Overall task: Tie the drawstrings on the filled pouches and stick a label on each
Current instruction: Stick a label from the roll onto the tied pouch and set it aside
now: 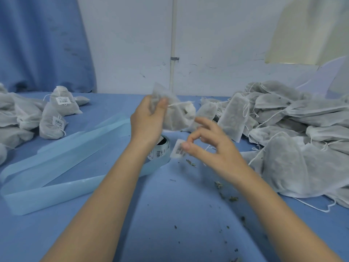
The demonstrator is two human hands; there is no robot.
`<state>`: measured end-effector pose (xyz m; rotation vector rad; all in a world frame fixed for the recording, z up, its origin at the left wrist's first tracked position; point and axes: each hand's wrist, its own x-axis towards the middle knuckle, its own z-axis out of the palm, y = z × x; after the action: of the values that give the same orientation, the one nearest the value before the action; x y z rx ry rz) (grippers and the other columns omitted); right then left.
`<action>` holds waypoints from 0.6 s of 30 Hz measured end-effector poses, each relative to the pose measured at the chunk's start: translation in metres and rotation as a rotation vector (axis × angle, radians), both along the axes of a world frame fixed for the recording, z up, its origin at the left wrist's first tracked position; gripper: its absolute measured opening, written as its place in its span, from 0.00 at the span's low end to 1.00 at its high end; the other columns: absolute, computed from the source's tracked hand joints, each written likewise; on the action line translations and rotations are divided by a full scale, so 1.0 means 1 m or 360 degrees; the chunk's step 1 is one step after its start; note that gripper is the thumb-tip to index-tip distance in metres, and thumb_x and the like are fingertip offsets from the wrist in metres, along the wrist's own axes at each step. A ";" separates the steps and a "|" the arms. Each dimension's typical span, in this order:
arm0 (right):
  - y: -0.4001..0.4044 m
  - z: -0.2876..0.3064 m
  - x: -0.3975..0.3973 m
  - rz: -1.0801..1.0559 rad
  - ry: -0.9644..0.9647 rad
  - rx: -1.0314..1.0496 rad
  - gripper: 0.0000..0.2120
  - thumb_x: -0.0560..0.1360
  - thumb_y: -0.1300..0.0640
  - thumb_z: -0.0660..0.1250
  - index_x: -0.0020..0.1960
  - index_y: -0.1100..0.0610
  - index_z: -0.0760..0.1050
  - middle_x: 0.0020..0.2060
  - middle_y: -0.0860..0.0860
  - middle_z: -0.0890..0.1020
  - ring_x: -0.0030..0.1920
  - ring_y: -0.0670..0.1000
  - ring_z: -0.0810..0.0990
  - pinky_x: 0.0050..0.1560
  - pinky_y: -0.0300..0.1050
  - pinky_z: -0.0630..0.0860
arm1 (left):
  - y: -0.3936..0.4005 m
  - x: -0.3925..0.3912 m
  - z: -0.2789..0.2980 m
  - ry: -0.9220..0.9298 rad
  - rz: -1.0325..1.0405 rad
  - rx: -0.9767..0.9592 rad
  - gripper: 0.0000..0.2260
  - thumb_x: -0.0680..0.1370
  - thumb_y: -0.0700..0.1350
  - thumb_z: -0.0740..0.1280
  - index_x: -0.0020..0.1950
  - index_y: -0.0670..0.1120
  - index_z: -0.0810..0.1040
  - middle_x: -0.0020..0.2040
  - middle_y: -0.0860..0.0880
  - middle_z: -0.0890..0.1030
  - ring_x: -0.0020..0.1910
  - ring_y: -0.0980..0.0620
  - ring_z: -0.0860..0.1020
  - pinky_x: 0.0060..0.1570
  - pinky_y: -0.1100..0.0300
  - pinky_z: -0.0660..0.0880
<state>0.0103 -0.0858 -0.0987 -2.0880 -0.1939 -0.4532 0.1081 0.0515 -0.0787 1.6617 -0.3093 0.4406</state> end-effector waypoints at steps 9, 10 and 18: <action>-0.022 0.012 -0.005 -0.0348 -0.0209 -0.0012 0.04 0.72 0.49 0.71 0.41 0.42 0.76 0.69 0.42 0.65 0.65 0.40 0.60 0.52 0.14 0.51 | -0.023 -0.020 -0.008 0.0178 -0.0628 0.0160 0.04 0.78 0.46 0.65 0.45 0.50 0.78 0.43 0.50 0.82 0.45 0.49 0.80 0.50 0.52 0.75; -0.023 0.012 -0.004 -0.0364 -0.0209 -0.0033 0.04 0.72 0.49 0.71 0.41 0.43 0.76 0.69 0.43 0.65 0.64 0.41 0.61 0.52 0.14 0.51 | -0.025 -0.022 -0.008 0.0190 -0.0676 0.0158 0.04 0.78 0.45 0.66 0.45 0.51 0.79 0.42 0.51 0.82 0.45 0.51 0.80 0.50 0.54 0.75; -0.032 0.004 0.006 -0.0513 -0.0300 -0.0076 0.04 0.73 0.50 0.71 0.44 0.50 0.79 0.62 0.45 0.72 0.67 0.46 0.66 0.61 0.34 0.60 | -0.034 -0.030 -0.007 0.0256 -0.0818 0.0182 0.07 0.75 0.51 0.69 0.47 0.47 0.81 0.48 0.44 0.84 0.51 0.44 0.81 0.56 0.46 0.75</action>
<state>0.0160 -0.1177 -0.0951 -2.1301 0.0248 -0.8480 0.0786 0.0178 -0.0854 1.6421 -0.6293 -0.0969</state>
